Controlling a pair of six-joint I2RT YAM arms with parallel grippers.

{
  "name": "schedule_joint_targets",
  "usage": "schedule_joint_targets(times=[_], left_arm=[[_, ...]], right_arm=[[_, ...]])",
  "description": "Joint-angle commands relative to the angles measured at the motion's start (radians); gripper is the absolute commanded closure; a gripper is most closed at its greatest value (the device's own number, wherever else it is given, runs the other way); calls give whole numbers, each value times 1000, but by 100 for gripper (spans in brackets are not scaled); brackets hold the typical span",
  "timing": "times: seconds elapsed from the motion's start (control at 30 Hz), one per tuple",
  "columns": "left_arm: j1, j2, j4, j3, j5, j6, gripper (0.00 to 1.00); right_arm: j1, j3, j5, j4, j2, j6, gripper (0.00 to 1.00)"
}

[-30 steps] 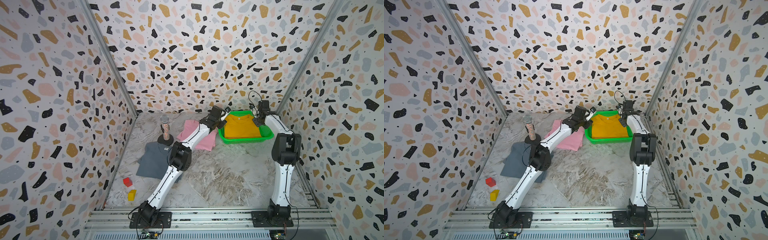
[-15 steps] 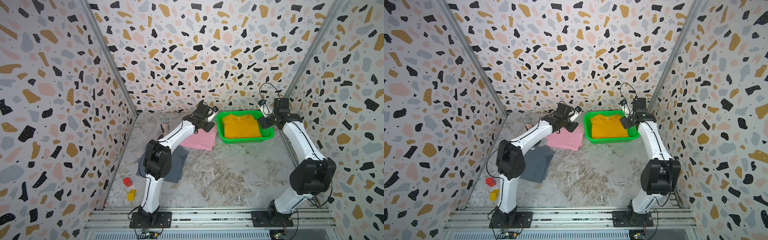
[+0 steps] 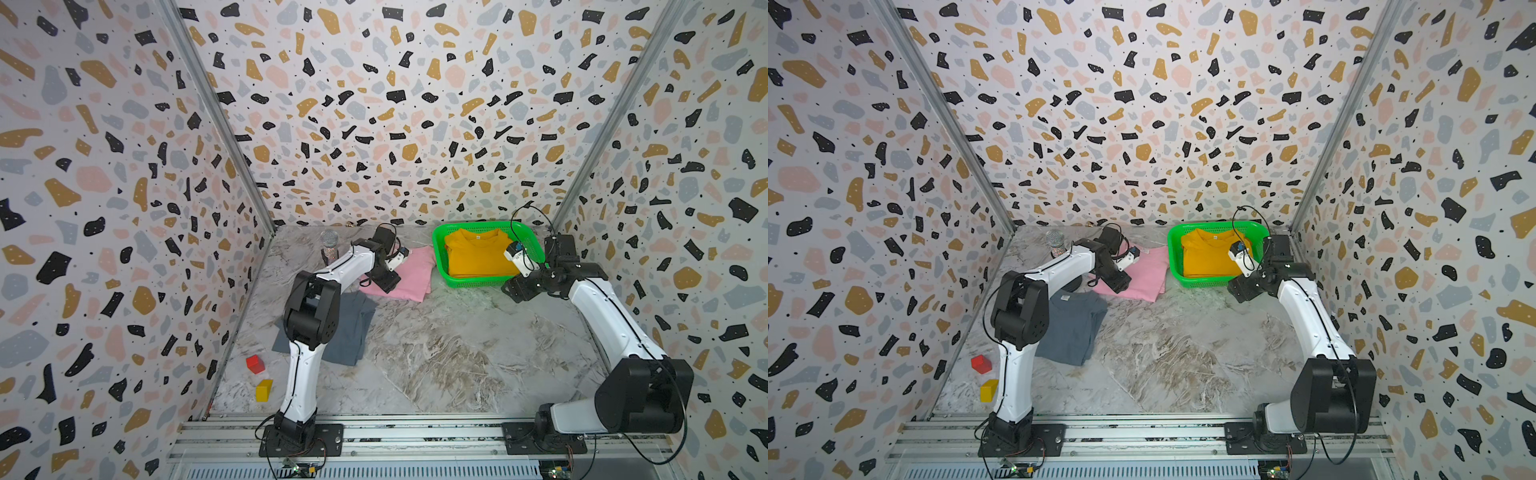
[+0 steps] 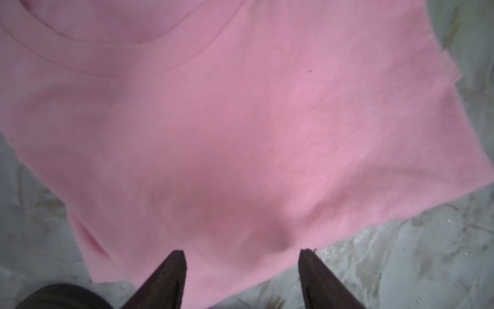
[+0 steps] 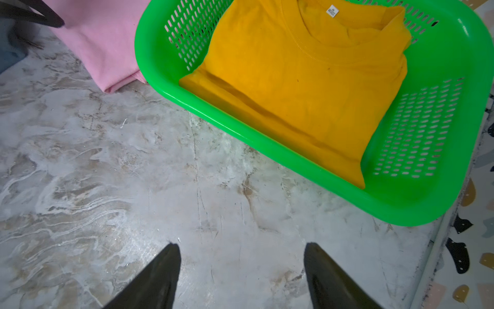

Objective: Put the folded t-shirts into the basket
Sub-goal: Move the T-shirt to the center of the board.

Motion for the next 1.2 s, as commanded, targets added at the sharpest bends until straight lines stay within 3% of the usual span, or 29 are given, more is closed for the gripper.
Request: schedule_joint_targets(times=[0.0,0.17,0.77,1.17], left_arm=[[-5,54,-98,106,2,-5,32],[-25,100,-145,107,12,-16,34],[-269,-104,40,-331,160,-205,42],[-460,-211,164,-598,227,-180,45]], right_arm=[[4,6,-31,-1,2,-2,22],[3,1,-4,-5,2,-25,23],[4,0,37,-6,3,-43,23],[1,0,76,-1,26,-45,23]])
